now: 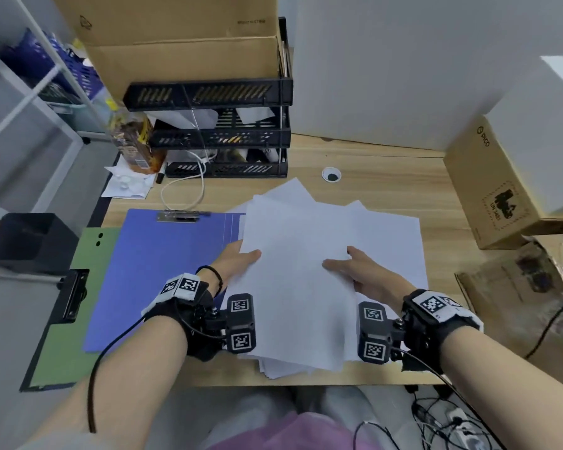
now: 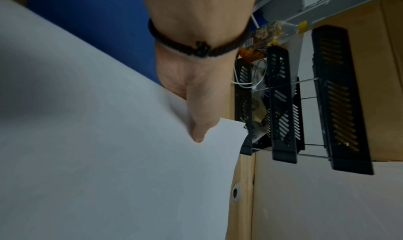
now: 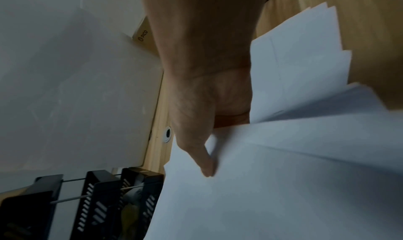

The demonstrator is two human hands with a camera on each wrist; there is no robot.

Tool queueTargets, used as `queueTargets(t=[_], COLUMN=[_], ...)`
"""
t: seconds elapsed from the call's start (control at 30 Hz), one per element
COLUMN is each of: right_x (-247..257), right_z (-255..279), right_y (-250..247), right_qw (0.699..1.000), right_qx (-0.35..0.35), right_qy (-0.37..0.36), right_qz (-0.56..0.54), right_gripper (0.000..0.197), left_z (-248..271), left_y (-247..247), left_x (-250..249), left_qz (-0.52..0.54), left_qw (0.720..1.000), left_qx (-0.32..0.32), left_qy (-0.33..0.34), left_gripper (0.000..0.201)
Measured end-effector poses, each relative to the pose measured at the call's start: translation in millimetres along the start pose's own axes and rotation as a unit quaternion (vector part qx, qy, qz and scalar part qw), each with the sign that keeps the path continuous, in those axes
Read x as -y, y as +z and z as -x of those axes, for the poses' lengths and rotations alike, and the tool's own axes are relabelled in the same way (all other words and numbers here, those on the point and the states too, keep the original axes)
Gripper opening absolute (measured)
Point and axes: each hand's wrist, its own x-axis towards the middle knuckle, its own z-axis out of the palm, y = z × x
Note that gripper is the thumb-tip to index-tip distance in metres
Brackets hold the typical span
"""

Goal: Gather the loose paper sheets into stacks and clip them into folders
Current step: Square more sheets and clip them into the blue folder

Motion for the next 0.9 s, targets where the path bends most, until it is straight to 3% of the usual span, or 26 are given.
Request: queueTargets(t=[0.07, 0.13, 0.27, 0.37, 0.43, 0.6, 0.73, 0.83, 0.9], right_x=[-9, -14, -29, -38, -42, -41, -53, -61, -64], right_z=[4, 7, 1, -12, -24, -46, -60, -61, -57], right_y=[1, -3, -22, -33, -35, -23, -27, -36, -42], right_qw=[0.999, 0.996, 0.985, 0.985, 0.989, 0.996, 0.994, 0.996, 0.997], right_qx=[0.008, -0.005, -0.070, -0.104, -0.101, -0.049, -0.079, -0.059, -0.034], right_qy=[-0.001, -0.002, 0.021, 0.034, 0.037, 0.042, 0.067, 0.071, 0.069], right_qz=[0.037, 0.092, 0.158, 0.130, 0.101, 0.067, 0.023, 0.014, -0.004], right_gripper=[0.023, 0.026, 0.025, 0.017, 0.029, 0.027, 0.029, 0.012, 0.019], left_z=[-2, -4, -13, -17, -18, -22, -26, -26, -26], left_y=[8, 13, 12, 6, 6, 20, 33, 47, 56], left_x=[6, 12, 24, 34, 37, 30, 23, 21, 20], left_qz=[-0.001, -0.032, -0.032, -0.022, 0.007, 0.047, 0.073, 0.096, 0.104], left_qw=[0.999, 0.995, 0.997, 0.994, 0.992, 0.988, 0.983, 0.982, 0.982], left_qx=[0.035, 0.064, -0.008, -0.077, -0.091, -0.102, -0.112, -0.101, -0.093], left_qy=[-0.033, -0.068, -0.075, -0.077, -0.091, -0.107, -0.124, -0.130, -0.128], left_gripper=[0.031, 0.021, 0.013, 0.026, 0.029, 0.036, 0.042, 0.041, 0.041])
